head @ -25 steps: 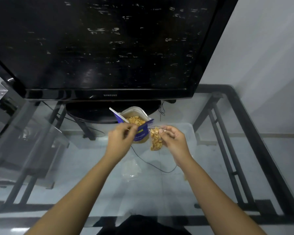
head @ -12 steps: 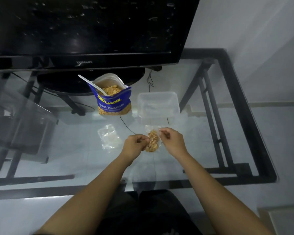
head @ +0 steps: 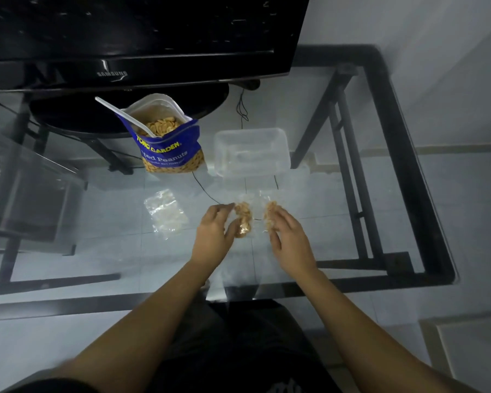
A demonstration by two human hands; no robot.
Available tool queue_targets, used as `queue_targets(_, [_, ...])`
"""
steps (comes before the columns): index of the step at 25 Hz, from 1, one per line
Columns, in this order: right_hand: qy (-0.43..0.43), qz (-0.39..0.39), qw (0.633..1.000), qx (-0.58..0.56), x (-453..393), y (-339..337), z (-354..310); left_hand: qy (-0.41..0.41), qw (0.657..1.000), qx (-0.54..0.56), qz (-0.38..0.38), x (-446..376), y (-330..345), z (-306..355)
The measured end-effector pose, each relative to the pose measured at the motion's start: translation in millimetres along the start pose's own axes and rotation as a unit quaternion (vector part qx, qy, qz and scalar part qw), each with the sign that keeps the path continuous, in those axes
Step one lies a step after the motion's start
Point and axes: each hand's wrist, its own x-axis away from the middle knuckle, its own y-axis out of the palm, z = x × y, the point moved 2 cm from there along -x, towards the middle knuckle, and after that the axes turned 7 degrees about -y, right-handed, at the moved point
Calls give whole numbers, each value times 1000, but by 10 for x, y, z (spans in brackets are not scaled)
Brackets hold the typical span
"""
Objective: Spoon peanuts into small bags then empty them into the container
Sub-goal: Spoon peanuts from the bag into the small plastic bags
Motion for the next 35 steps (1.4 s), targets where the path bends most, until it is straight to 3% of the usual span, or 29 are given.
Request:
queue_targets(3, [-6,-19,999,34,-14,50,30,78,995,-57,-17,21,129,-33])
queue_targets(9, [4,-2,998,56,-51,-1,-20,65,996,-47,-28,-71,191,85])
queue_targets(12, [-24,7,999,37,-139,36,-230,42,999,-22,6,-87,-80,-72])
queue_targets(15, [-65,-7,998,2,-323,219,-525,5,998,-28,50,-161,-477,-414])
queue_targets(18, [-83,-72,994,-26,-552,524,-888,-69,992,-53,89,-193,-863,-836])
queue_targets(21, [-44,-118,991,-42,-768,824,-1172,-179,979,-65,68,-231,-1059,-1082])
queue_targets(24, [12,-126,991,-38,-899,1010,-1302,-222,973,-51,27,-309,-1080,-1117])
queue_targets(29, [53,-97,993,-46,-927,1162,-1399,-187,982,1,2,-386,-1092,-1108])
queue_targets(31, [71,-71,991,-87,-907,1189,-1413,-185,980,69,-9,-378,-1140,-1095])
queue_targets(35, [72,-10,976,-206,-862,1191,-1500,-253,917,300,-69,-315,-1296,-1046])
